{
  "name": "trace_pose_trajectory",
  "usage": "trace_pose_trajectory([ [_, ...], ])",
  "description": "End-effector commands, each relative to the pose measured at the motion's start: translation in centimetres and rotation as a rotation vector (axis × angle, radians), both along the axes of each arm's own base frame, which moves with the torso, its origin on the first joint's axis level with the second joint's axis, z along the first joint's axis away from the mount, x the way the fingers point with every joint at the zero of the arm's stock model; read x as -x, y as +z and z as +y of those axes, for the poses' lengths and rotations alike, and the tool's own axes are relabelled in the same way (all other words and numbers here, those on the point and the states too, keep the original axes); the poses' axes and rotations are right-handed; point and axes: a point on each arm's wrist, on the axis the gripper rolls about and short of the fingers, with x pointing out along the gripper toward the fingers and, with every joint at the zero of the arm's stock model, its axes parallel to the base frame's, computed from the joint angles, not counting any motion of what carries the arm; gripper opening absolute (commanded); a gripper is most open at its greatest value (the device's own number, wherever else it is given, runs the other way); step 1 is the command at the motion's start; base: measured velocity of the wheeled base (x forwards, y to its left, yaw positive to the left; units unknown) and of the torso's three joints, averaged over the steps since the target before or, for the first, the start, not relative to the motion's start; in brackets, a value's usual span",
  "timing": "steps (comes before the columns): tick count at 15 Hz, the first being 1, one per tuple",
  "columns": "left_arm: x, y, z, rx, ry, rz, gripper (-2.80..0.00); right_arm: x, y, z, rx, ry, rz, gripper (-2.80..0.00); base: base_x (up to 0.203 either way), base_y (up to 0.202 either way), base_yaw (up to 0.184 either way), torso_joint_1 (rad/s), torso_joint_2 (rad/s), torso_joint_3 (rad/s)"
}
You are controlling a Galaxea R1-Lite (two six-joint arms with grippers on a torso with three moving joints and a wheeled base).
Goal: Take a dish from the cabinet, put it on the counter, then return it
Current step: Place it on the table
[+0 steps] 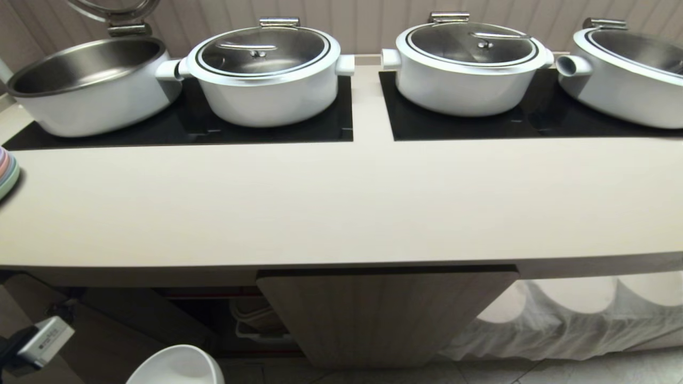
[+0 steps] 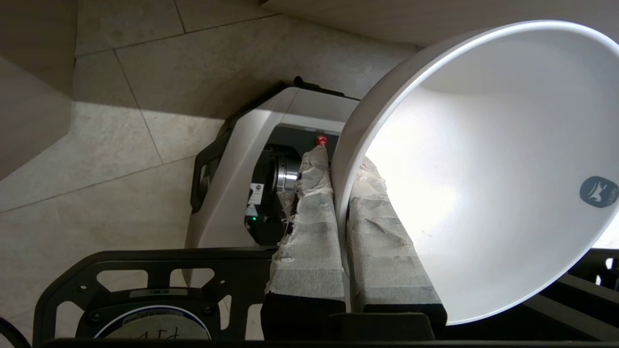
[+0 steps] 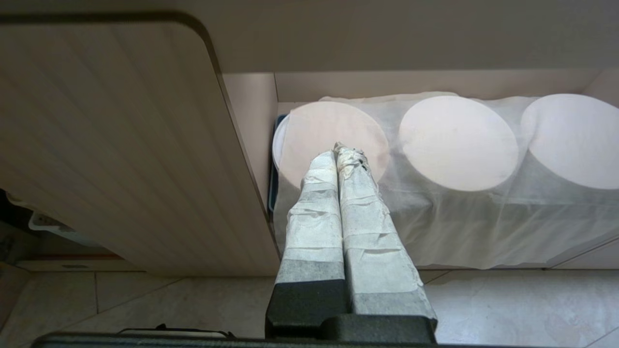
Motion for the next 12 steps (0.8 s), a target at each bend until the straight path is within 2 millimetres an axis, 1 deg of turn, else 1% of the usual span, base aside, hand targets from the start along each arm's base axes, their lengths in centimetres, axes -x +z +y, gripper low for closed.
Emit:
trace_pose_trajectory([
  [1,-0.01,-0.07,-0.01,0.0,0.003,0.007,-2.8,0.0,0.0,0.0,0.0,0.0,-0.001,-2.8,0.0,0.0,0.0,0.295,-0.61,-0.327],
  [5,-0.01,-0.12,-0.01,0.0,0.002,0.01,-2.8,0.0,0.0,0.0,0.0,0.0,-0.001,-2.8,0.0,0.0,0.0,0.218,-0.46,-0.234],
  [12,-0.03,-0.08,-0.01,0.0,0.003,0.008,-2.8,0.0,0.0,0.0,0.0,0.001,-0.001,-2.8,0.0,0.0,0.0,0.167,-0.34,-0.178],
])
